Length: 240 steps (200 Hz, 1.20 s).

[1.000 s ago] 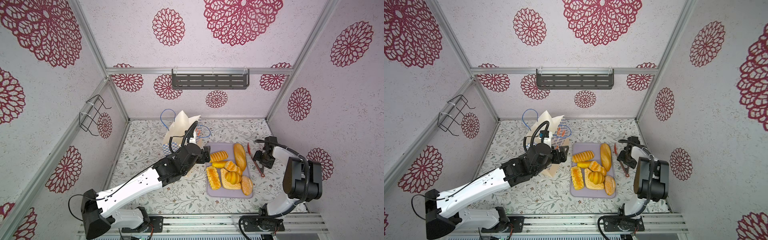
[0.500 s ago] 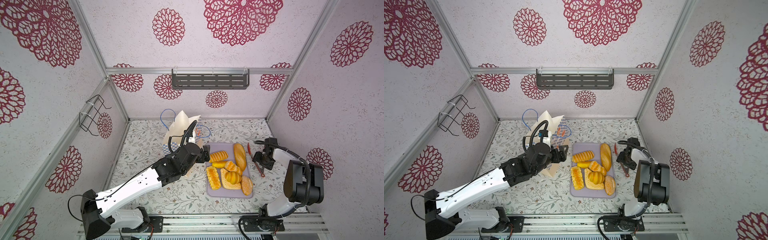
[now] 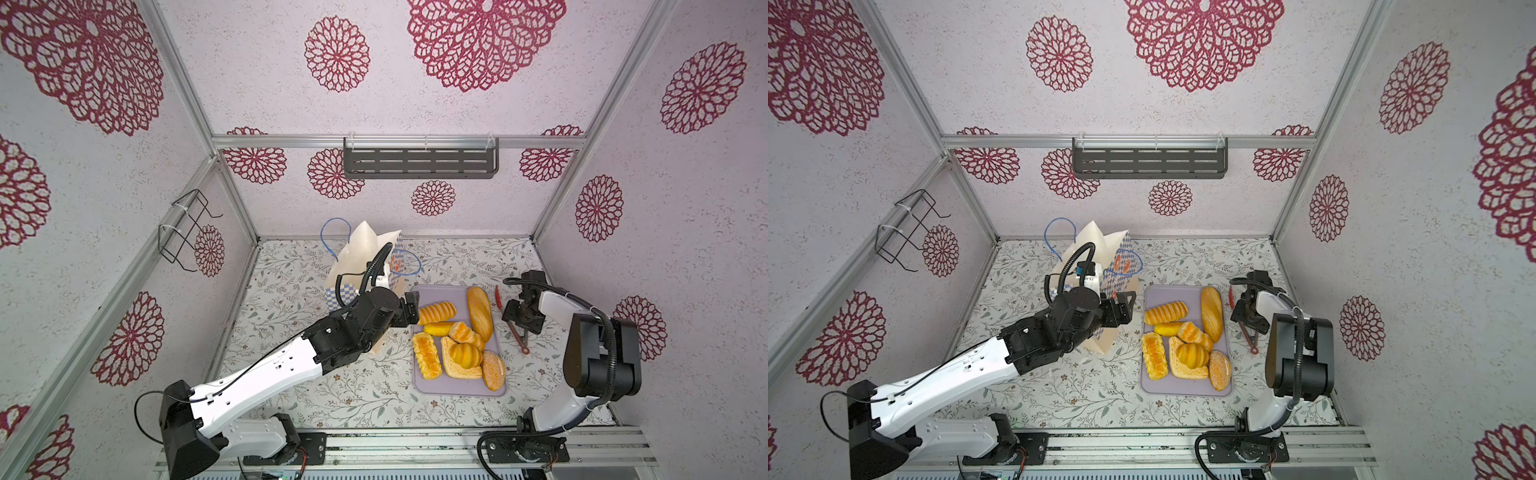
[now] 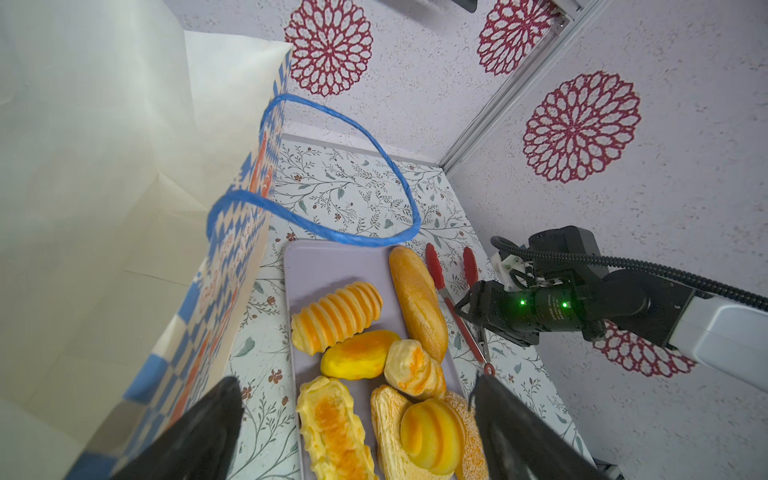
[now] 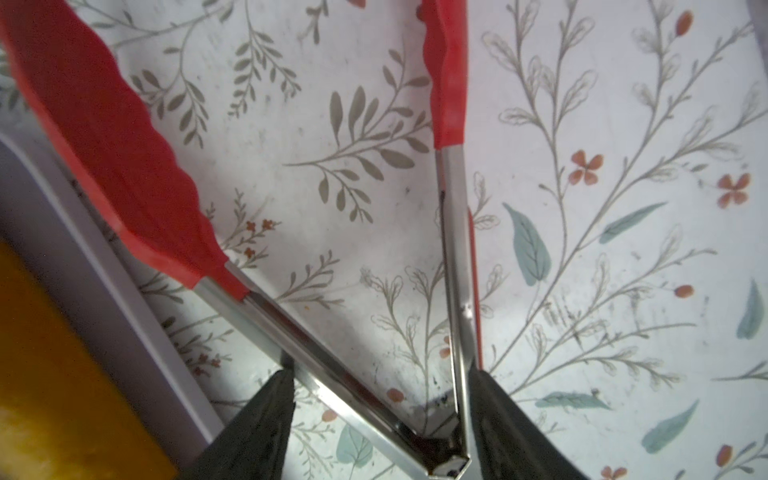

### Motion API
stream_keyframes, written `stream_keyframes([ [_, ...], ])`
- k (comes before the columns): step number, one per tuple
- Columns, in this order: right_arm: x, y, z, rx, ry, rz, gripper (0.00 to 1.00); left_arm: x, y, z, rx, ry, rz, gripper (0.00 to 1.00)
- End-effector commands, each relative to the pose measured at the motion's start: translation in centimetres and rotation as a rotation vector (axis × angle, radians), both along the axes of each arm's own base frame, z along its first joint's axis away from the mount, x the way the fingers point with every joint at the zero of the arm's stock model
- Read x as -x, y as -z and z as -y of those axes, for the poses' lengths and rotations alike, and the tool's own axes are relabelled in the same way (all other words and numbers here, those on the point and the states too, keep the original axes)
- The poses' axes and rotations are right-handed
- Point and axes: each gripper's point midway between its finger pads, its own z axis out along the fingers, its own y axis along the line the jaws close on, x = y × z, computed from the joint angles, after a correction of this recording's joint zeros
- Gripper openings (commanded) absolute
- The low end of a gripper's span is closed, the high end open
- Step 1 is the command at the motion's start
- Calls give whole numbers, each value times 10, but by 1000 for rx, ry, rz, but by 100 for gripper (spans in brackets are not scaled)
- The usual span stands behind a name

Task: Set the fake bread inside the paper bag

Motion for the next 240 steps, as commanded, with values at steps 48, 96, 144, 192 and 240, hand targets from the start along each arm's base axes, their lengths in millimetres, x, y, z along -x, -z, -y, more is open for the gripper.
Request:
stream_keyframes([
  [48,2,15,-4,-16,-11,-54,70,-2,-12,-21,18,-58,27,93],
  [96,-1,-15,-3,2,-33,31,77,-3,-14,-24,23,-66,37,94],
  [144,-10,-60,-5,1,-46,154,79,-3,-18,-26,15,-62,53,95],
  [192,10,-42,14,88,-26,87,85,3,-30,-56,-7,-124,106,98],
  [240,15,-18,15,83,-45,31,87,14,-43,-98,-32,-199,162,97],
])
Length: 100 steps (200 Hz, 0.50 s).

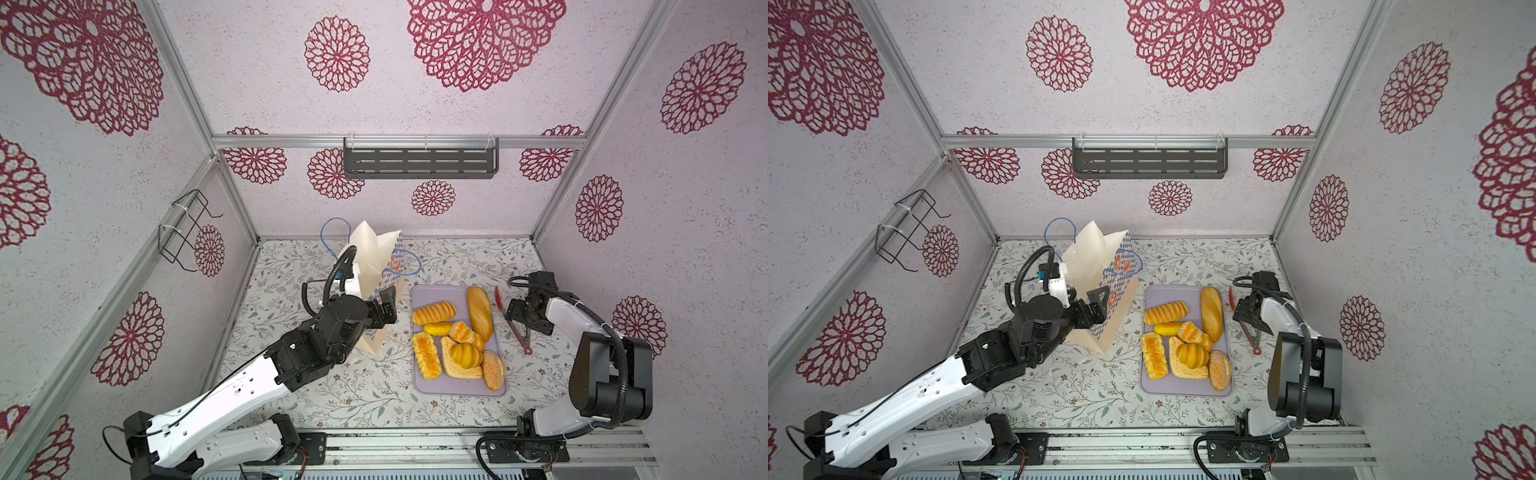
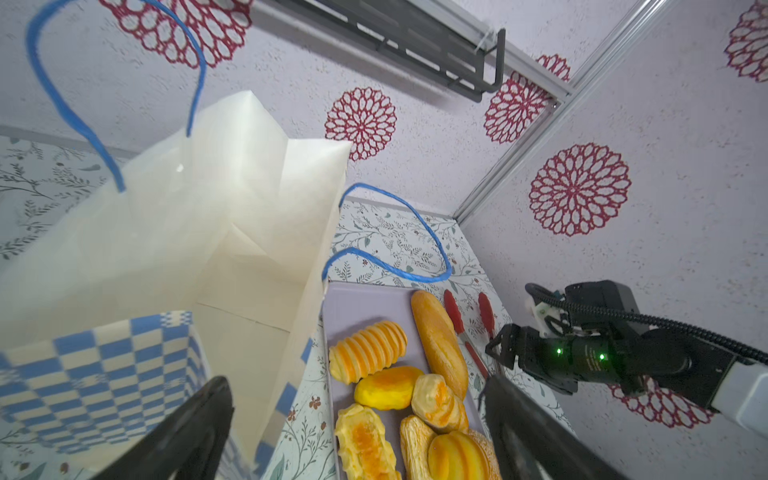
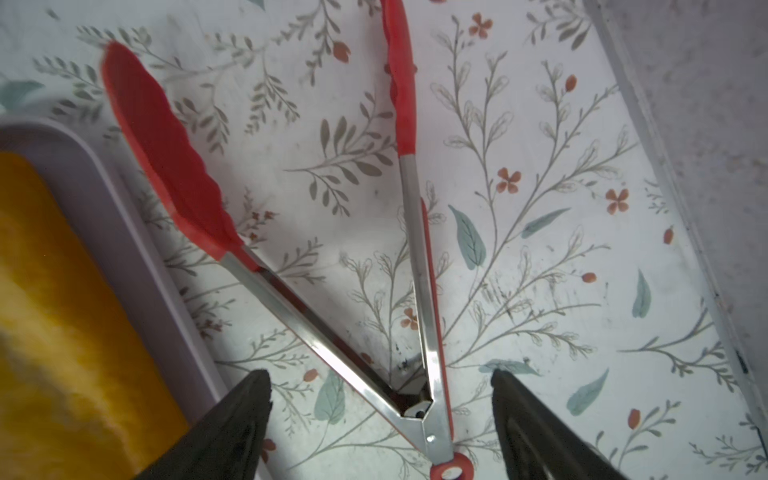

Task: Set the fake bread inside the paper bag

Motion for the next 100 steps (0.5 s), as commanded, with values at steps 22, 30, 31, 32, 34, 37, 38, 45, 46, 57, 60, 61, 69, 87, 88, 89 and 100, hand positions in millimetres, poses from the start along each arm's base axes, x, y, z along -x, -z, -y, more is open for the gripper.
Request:
stream_keyframes([
  [22,1,25,-3,-19,-32,-65,86,3,1,-39,-32,-91,26,97],
  [30,2,31,-6,-34,-35,-74,85,4,2,-43,-27,-98,25,97],
  [31,2,32,-7,-35,-36,-74,85,4,2,-43,-26,-99,24,97],
  [32,2,32,-7,-37,-36,-75,85,4,2,-44,-26,-101,24,97],
  [34,2,34,-8,-40,-37,-77,85,4,2,-45,-24,-102,24,97],
  [37,3,36,-9,-45,-37,-81,84,5,3,-45,-23,-102,23,97],
  [38,3,36,-9,-46,-37,-80,84,5,3,-46,-21,-104,24,97],
  [45,3,39,-12,-52,-41,-83,84,6,4,-48,-17,-106,22,97],
  [46,4,39,-12,-52,-41,-84,84,6,4,-48,-18,-106,22,97],
  [57,4,43,-16,-60,-46,-89,82,7,5,-51,-12,-111,20,97],
  [60,4,43,-17,-61,-46,-90,82,7,6,-51,-10,-111,19,97],
  [61,4,43,-17,-60,-47,-90,82,7,6,-52,-11,-111,18,97],
  [69,2,43,-20,-56,-53,-91,81,7,6,-53,-8,-112,18,97],
  [87,-3,40,-24,-25,-63,-96,78,7,7,-53,-10,-110,13,97],
  [88,-3,40,-24,-23,-61,-97,78,7,7,-53,-10,-110,13,97],
  [89,-3,40,-24,-22,-61,-97,78,7,8,-53,-11,-110,12,97],
  [100,-8,38,-25,-20,-56,-94,76,7,8,-53,-11,-109,10,97],
])
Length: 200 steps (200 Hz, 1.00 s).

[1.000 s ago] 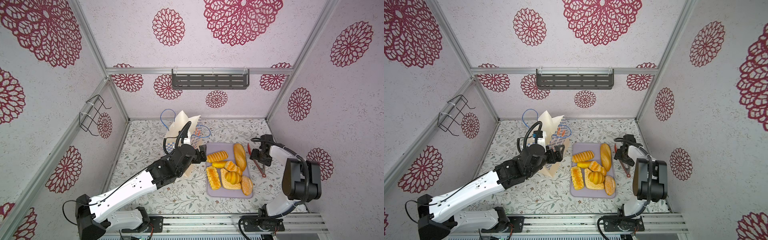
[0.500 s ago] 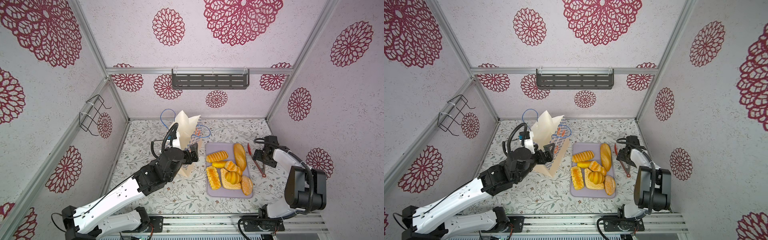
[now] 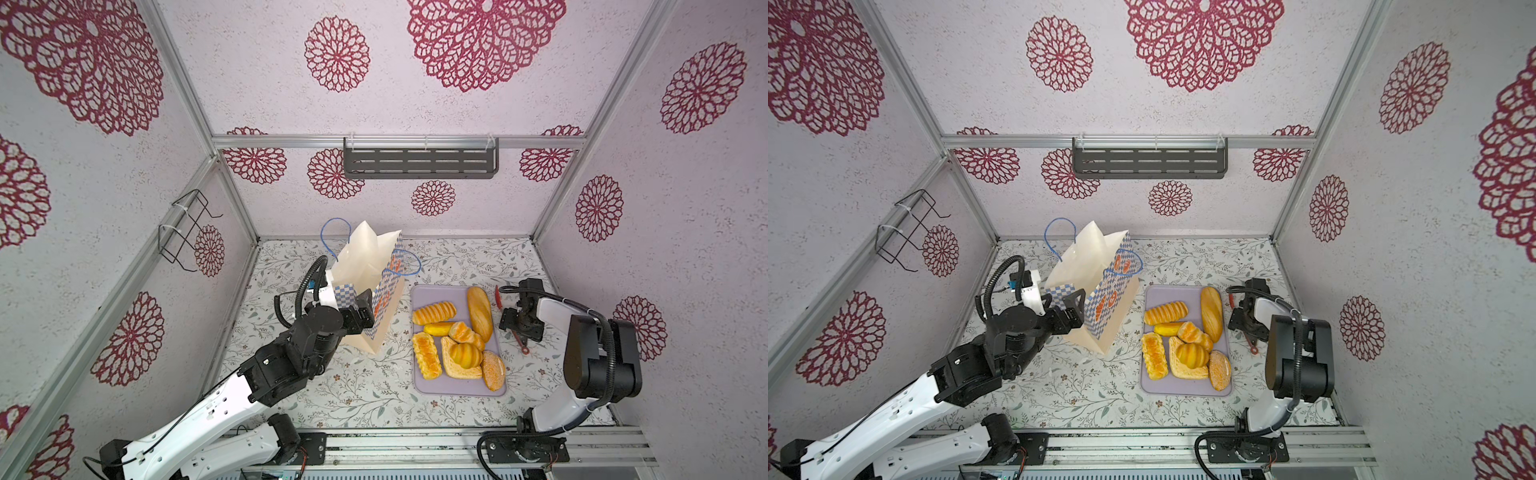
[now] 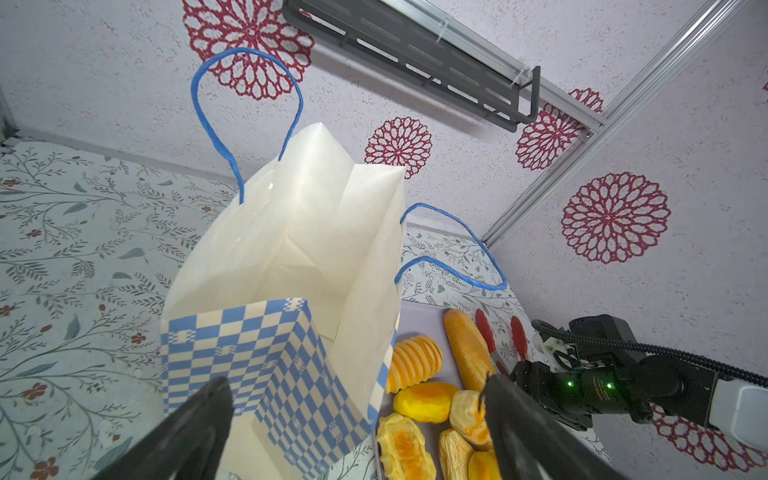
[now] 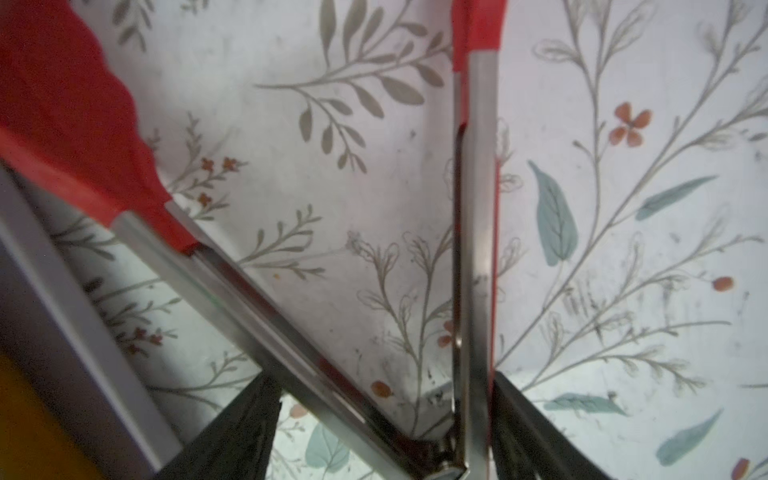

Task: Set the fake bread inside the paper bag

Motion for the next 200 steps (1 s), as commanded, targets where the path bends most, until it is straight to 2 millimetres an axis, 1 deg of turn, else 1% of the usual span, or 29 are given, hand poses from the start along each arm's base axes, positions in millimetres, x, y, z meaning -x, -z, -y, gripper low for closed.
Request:
stream_keyframes([
  [1,-9,-4,-6,14,-4,-2,76,-2,0,-7,6,-26,-4,97],
  [33,-19,-5,-4,13,15,4,69,-1,1,-6,16,-22,-9,97],
  [43,-24,-5,-3,15,23,4,68,-1,1,-6,20,-23,-10,97],
  [66,-31,0,-2,9,29,-1,75,-1,1,-7,25,-25,-13,97],
  [90,-38,4,1,13,35,-9,75,0,1,-7,25,-23,-19,97],
  [104,-40,5,3,12,39,-12,72,0,1,-7,26,-25,-21,97],
  [124,-37,7,8,-5,62,-9,66,0,2,-8,28,-28,-23,97],
  [164,-29,7,16,-32,91,11,48,-3,0,-1,21,-14,-27,97],
  [183,-27,0,16,-39,97,36,42,-6,0,5,7,3,-36,97],
  [200,-27,-12,15,-45,98,76,35,-9,-1,13,-8,25,-50,97],
])
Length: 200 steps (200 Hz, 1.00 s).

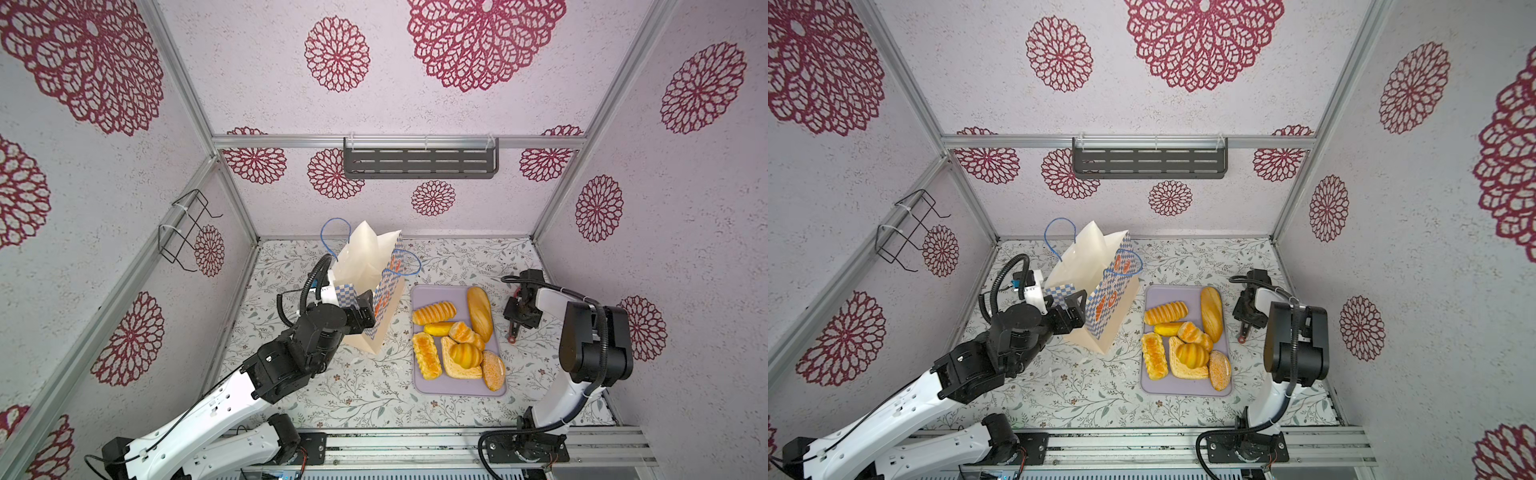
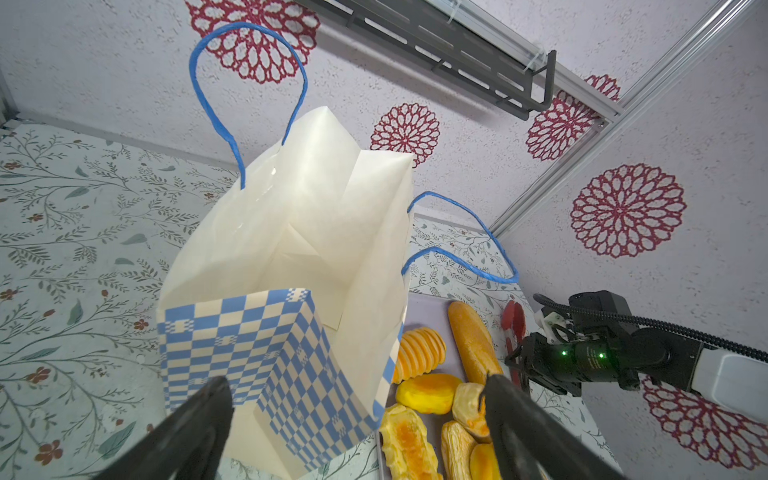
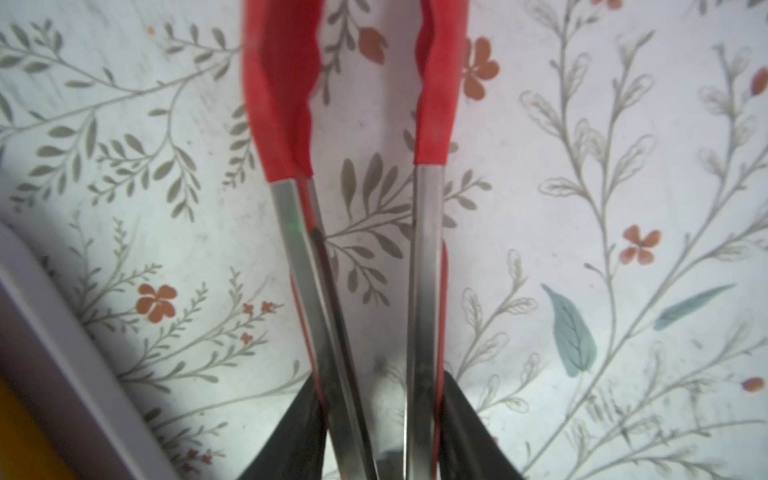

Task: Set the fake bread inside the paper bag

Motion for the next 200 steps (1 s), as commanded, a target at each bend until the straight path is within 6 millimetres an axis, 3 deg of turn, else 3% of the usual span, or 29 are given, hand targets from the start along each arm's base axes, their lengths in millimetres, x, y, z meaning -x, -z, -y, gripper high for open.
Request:
stream_keyframes([
  [1,11,-13,-2,-17,13,15,35,-6,-9,7,0,18,-6,97],
  [24,10,-37,-4,-24,17,82,34,-12,-13,20,-12,58,-23,97],
  [57,5,-88,-12,-55,3,220,32,-21,-29,38,-29,115,-24,97],
  [98,4,-148,-40,-170,-61,392,30,-34,-49,68,-16,206,-27,97],
  [119,6,-178,-64,-266,-129,479,29,-40,-62,89,14,277,-30,97],
  [151,16,-227,-120,-496,-303,612,30,-49,-79,129,84,428,-26,97],
  [181,34,-278,-177,-755,-490,725,30,-66,-81,161,170,540,-48,97],
  [200,46,-310,-202,-872,-585,795,30,-76,-80,180,210,595,-65,97],
])
